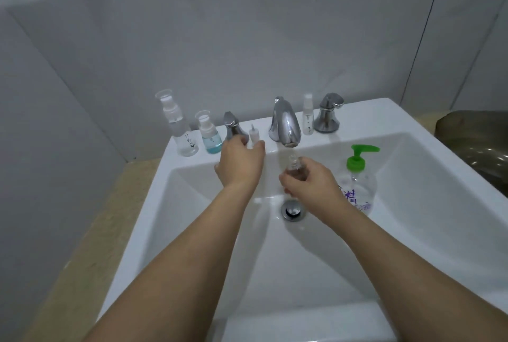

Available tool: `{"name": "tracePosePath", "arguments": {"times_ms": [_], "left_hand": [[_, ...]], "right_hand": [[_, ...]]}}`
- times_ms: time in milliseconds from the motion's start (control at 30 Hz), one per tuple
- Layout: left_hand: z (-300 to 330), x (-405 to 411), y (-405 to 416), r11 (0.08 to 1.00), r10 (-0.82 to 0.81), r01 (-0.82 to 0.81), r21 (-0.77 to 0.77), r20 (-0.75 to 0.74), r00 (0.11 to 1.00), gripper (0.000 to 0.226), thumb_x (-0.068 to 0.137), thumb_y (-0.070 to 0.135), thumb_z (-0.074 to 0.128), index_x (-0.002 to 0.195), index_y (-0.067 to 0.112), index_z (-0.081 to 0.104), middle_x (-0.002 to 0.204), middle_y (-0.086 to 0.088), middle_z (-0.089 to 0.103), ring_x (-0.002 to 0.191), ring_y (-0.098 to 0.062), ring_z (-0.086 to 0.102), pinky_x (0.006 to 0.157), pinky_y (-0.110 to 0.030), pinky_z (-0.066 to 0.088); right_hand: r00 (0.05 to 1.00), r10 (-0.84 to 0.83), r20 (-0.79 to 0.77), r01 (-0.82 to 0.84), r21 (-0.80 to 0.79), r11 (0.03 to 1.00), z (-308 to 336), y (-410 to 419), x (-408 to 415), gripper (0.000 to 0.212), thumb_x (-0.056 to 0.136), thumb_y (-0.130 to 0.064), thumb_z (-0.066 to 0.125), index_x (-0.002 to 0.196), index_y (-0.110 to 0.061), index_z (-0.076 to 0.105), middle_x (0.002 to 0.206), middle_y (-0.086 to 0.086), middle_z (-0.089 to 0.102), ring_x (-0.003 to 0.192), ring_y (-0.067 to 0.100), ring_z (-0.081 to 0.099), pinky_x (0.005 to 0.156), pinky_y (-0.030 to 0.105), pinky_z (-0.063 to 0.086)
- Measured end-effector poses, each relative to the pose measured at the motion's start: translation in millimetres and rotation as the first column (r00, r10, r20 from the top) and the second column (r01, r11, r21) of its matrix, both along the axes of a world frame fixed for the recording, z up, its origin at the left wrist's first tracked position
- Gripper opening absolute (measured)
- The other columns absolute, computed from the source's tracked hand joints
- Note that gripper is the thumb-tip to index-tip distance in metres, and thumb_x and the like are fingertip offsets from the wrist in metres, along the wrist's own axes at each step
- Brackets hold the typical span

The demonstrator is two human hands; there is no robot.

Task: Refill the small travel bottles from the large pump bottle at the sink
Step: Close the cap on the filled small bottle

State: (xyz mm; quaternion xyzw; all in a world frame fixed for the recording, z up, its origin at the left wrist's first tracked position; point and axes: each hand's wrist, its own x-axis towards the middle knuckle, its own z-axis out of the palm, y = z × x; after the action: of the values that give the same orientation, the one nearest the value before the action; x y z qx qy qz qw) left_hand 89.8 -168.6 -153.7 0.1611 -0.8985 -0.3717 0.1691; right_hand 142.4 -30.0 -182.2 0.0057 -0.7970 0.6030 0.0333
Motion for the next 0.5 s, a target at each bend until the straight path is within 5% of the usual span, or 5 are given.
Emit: {"name": "tracePosePath", "arguments": {"times_ms": [300,500], "left_hand": [[-6.0,-7.9,3.2,1.0,0.004,-0.007,-0.024,-0.123,0.992,0.031,0.088,0.044,0.052,0.066,0.023,0.051,0.075,0.006,0.059,0.076,-0.022,0.058,0.077,-0.037,0.047],[2.9,38.4,-18.2,0.941,-0.329,0.329,0.082,-0.017,0.944,0.019,0.087,0.035,0.061,0.074,0.022,0.062,0.07,0.005,0.067,0.063,-0.015,0.067,0.058,-0.027,0.045]], "right_hand": [[0.999,0.036,0.006,-0.036,0.022,0.999,-4.1,1.7,-10.8,0.01,0.072,-0.03,0.062,0.075,-0.02,0.061,0.075,0.006,0.068,0.077,0.029,0.066,0.077,0.047,0.056],[0.99,0.132,0.045,-0.138,0.198,0.97,0.5,7.0,-9.1,0.004,0.077,-0.019,0.063,0.079,-0.018,0.061,0.083,0.005,0.068,0.083,0.025,0.064,0.077,0.041,0.053]]}}
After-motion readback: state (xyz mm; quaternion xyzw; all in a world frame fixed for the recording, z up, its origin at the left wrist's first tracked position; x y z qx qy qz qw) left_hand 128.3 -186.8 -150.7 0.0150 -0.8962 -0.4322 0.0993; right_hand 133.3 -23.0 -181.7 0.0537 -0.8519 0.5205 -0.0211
